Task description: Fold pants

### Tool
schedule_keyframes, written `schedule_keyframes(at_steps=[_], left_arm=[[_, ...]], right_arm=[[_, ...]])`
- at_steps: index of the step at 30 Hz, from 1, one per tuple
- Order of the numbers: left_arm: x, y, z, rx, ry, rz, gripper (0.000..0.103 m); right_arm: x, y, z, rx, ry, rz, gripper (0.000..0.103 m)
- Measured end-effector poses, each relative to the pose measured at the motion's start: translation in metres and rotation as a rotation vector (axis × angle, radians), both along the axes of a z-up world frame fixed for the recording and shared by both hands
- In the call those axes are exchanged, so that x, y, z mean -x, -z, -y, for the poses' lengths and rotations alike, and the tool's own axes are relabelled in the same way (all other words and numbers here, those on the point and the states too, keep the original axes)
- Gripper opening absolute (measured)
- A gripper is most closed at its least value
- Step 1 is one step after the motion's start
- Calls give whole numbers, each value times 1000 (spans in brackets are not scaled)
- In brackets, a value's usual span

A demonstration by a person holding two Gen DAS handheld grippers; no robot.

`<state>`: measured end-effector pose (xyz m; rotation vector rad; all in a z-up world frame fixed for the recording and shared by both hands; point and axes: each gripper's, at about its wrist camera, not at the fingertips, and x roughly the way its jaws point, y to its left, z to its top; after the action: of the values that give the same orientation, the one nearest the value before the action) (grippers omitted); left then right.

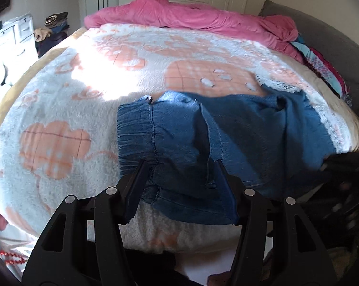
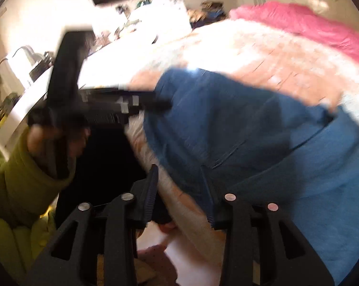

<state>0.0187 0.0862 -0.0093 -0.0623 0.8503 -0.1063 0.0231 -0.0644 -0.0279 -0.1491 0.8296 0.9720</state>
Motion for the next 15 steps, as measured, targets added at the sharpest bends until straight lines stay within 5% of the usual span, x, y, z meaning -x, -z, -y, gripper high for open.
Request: schedule_keyframes(at_steps=[4,9,15], left_arm=[[-4,6,0,-18,-4,-3,49],[-5,9,-4,-8,-13,-3,49],[1,-2,-7,23,-44,32,50]], right_arm=[[-13,-6,2,9,70,48,42],[-35,35,-13,132,144,-48,42],[-39,23,-1,50,156,-61,42]])
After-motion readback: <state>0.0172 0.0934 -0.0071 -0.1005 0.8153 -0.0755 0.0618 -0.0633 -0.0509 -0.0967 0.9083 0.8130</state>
